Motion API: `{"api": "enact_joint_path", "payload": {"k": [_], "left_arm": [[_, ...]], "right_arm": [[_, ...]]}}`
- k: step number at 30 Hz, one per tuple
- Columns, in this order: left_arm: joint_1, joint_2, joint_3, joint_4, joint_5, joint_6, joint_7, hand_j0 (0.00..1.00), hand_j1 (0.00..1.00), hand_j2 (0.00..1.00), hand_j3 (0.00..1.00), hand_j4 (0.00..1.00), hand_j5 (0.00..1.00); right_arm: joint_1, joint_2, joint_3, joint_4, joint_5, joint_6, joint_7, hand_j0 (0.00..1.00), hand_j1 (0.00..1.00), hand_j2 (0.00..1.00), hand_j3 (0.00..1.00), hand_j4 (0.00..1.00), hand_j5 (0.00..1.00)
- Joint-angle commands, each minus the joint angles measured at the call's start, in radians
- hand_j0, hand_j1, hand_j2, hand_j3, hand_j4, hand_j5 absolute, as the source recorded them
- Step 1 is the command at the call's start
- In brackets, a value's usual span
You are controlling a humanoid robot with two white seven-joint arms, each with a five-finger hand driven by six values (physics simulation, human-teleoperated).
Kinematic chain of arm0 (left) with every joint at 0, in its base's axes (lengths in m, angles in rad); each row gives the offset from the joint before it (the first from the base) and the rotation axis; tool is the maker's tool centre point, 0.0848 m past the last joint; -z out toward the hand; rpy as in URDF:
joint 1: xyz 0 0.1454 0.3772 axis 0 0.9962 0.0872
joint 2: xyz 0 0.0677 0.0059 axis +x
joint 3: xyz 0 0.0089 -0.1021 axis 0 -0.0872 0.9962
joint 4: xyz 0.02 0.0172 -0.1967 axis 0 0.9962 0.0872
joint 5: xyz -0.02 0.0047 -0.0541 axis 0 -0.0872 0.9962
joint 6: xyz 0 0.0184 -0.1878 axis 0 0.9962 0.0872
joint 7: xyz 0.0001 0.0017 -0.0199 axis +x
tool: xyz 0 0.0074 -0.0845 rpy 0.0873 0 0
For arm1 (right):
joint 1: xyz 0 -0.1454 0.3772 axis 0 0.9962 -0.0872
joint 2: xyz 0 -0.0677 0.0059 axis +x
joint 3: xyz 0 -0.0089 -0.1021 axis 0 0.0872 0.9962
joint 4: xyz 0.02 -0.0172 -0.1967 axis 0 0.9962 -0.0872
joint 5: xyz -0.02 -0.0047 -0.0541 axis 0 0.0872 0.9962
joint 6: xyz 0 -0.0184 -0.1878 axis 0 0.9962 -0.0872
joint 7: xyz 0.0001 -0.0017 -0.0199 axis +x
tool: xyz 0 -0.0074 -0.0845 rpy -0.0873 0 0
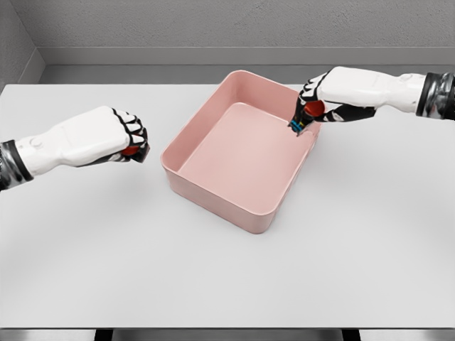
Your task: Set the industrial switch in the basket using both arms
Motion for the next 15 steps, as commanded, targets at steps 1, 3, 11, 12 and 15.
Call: {"api": "enact_joint_path", "payload": {"k": [1,3,11,12,15], "left_arm": [[-0.003,-0.014,-0.016,-0.001,0.002,0.002,0.0,0.28,0.28,0.28,0.28,0.28,0.28],[-0.021,-0.016,-0.028,0.001,0.002,0.002,0.0,0.28,0.28,0.28,0.28,0.28,0.28],[-0.084,-0.059,-0.051,0.001,0.002,0.002,-0.002,0.28,0.28,0.28,0.28,0.28,0.28],[-0.089,-0.071,-0.055,0.001,0.002,0.002,-0.002,0.28,0.28,0.28,0.28,0.28,0.28],[-0.11,-0.094,-0.06,0.002,-0.004,0.002,-0.003,0.28,0.28,0.28,0.28,0.28,0.28]], "right_arm": [[0.0,0.019,0.002,0.002,-0.006,0.003,0.0,0.48,0.48,0.48,0.48,0.48,0.48],[-0.008,0.032,0.015,0.003,-0.006,0.003,0.0,0.48,0.48,0.48,0.48,0.48,0.48],[-0.023,0.077,0.035,0.018,-0.006,0.003,-0.003,0.59,0.59,0.59,0.59,0.59,0.59],[-0.023,0.086,0.036,0.017,-0.006,0.003,-0.011,0.88,0.88,0.88,0.88,0.88,0.88],[-0.023,0.086,0.035,0.018,-0.006,0.003,-0.014,1.0,1.0,1.0,1.0,1.0,1.0]]}}
